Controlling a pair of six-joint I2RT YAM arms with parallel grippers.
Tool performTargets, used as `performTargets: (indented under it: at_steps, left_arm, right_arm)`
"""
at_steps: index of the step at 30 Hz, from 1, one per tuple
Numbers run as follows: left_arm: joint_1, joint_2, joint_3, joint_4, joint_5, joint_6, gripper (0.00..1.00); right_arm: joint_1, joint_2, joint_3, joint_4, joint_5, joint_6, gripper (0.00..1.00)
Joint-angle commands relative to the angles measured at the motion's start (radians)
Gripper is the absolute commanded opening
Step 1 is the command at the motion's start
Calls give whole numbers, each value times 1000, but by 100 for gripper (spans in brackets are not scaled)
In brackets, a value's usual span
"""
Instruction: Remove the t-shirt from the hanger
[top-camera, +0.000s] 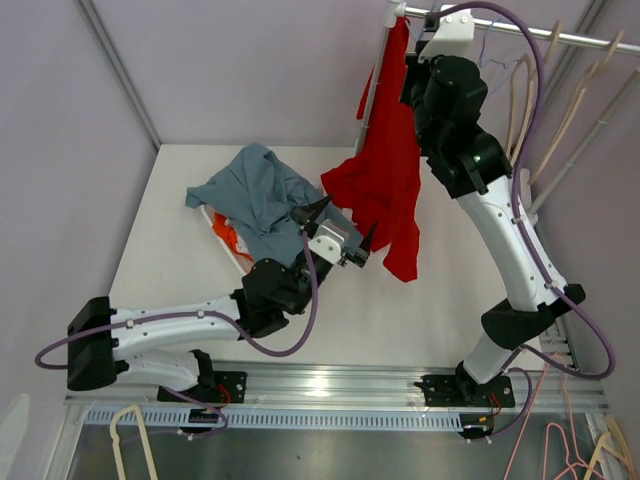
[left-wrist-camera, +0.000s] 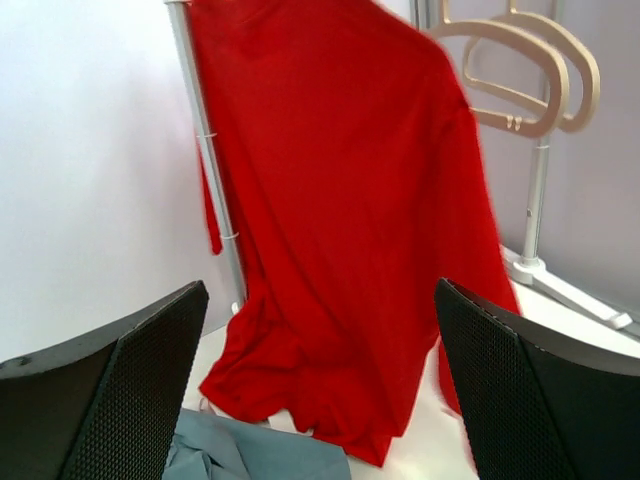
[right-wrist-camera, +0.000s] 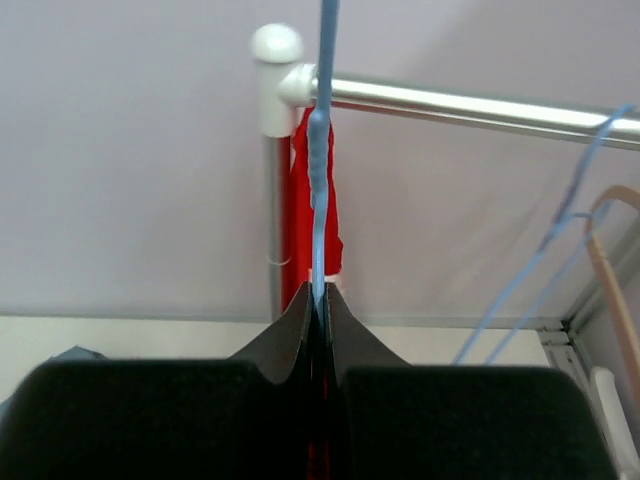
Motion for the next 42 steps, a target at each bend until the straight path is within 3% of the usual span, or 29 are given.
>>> performTargets:
  at_steps: [1, 4, 9, 16, 22, 24, 27, 28, 29, 34, 37, 42]
  left_arm:
    - [-14, -58, -25, 17, -42, -3, 100]
    - [-43, -100, -43, 6, -45, -6, 99]
    - [-145, -117, -121, 119, -17, 59, 100]
    - [-196, 75, -191, 524, -5, 201, 99]
    - [-173, 184, -97, 468, -2, 128, 99]
    - [-146, 192, -80, 451, 1, 77, 92]
    - [-97, 198, -47, 367, -8, -5, 55]
    - [-84, 205, -34, 284, -23, -42, 20]
    - [-60, 208, 5, 233, -41, -61, 1]
    - [-73, 189, 90, 110, -68, -16, 1]
    - [-155, 143, 64, 127, -97, 39, 1]
    - [-391, 93, -16, 219, -209, 83, 1]
  right_arm:
    - [-8, -15, 60, 23, 91, 19, 0]
    - [2, -81, -20, -9, 80, 138, 0]
    - [67, -224, -264, 136, 168, 239, 0]
    - [225, -232, -203, 120, 284, 226, 0]
    - [331, -223, -144, 118, 349, 150, 0]
    - [349, -232, -146, 112, 350, 150, 0]
    - [368, -245, -146, 91, 352, 157, 0]
    - [372, -249, -146, 86, 352, 160, 0]
    - [375, -252, -147, 80, 353, 163, 0]
    - [380, -267, -209, 164, 402, 102, 0]
    - [371, -241, -221, 261, 430, -8, 0]
    - [310, -180, -184, 394, 427, -140, 0]
